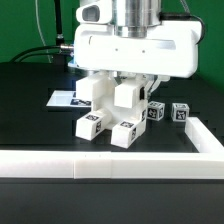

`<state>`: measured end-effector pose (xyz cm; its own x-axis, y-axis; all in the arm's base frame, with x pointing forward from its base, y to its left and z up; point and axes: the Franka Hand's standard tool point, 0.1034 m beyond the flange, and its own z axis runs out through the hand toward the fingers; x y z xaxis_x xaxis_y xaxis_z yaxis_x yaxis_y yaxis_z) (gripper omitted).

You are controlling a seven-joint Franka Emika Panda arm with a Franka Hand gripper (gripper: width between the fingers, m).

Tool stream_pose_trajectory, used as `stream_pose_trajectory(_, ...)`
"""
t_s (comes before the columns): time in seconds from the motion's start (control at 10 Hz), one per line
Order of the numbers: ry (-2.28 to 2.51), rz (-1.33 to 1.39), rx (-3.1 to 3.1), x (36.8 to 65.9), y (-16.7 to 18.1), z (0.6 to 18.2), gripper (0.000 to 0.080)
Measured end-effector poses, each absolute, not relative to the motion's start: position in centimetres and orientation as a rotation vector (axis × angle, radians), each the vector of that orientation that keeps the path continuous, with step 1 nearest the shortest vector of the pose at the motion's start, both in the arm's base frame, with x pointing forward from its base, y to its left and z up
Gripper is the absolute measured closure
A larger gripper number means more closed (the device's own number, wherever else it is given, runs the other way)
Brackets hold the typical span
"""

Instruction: Assemble chair

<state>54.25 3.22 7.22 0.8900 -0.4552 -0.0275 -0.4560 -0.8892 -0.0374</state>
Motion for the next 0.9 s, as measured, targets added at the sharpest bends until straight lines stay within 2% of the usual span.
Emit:
stream_pose_trajectory(0.4,0.684,0.018,-3.023,54.8,2.8,7.2,0.0515)
stream_pose_trajectory(0.5,0.671,0.023,-3.029,54.8,2.6,7.0,0.0411)
stream_pose_trajectory(0.6,0.656,0.028,-3.035,54.7,2.4,6.7,0.0273)
stream_pose_trajectory(0.7,0.632,0.026,-3.04,54.8,2.2,6.7,0.0189)
stream_pose_trajectory(0.9,0.631,0.024,-3.039,55.0,2.1,6.9,0.0158)
